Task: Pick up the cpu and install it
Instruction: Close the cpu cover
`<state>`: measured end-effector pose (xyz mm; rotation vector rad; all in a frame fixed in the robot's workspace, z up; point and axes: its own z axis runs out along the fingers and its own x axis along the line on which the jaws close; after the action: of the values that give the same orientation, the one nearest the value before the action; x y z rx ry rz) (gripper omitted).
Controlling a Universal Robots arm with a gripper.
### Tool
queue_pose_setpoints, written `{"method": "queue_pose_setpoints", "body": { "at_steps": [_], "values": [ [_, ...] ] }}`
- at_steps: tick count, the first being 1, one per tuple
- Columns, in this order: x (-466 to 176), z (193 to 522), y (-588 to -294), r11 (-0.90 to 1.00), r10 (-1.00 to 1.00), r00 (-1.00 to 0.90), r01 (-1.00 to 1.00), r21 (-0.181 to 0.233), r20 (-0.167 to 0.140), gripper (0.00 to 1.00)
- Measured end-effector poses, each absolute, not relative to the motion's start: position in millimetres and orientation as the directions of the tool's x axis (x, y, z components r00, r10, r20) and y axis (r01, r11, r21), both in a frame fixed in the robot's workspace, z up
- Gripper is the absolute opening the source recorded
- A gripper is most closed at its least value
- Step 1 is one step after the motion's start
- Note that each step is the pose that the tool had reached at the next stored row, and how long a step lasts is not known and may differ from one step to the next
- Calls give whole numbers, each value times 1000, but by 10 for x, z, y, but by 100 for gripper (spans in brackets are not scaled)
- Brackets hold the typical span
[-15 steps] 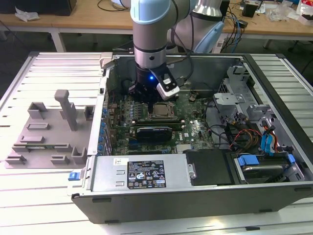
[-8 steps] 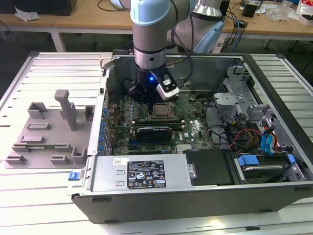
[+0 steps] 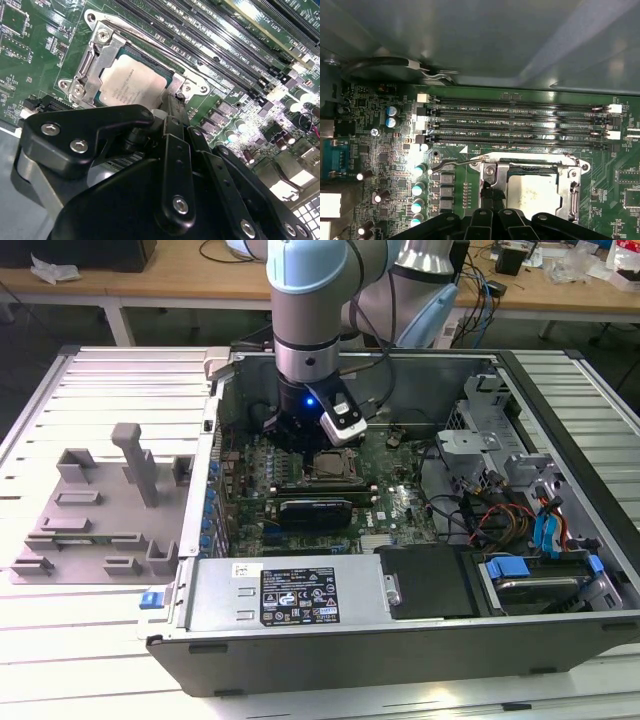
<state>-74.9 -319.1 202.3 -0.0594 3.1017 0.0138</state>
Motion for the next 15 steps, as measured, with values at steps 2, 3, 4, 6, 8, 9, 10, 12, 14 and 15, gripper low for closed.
{"method": "queue_pose_setpoints", "body": {
  "at_steps": [2,3,4,6,8,9,10,12,14,15],
  "values": [
    [-751,2075,-3190,999,-38,-999,-38,9,-39,11],
    [-750,2100,-3191,999,-38,-998,-38,8,-40,11],
    [-749,2157,-3191,999,-38,-998,-38,8,-40,11],
    [-749,2271,-3191,999,-38,-998,-38,8,-40,11],
    [-749,2293,-3191,999,-38,-998,-38,8,-40,11],
    [-743,2294,-3191,999,-38,-998,-39,8,-40,11],
    [-721,2294,-3193,999,-38,-999,-39,8,-39,11],
    [-600,2294,-3202,999,-38,-999,-38,8,-34,11],
    [-421,2294,-3218,999,-38,-999,-38,9,-26,11],
    [-349,2294,-3224,999,-38,-999,-38,9,-23,11]
  ]
}}
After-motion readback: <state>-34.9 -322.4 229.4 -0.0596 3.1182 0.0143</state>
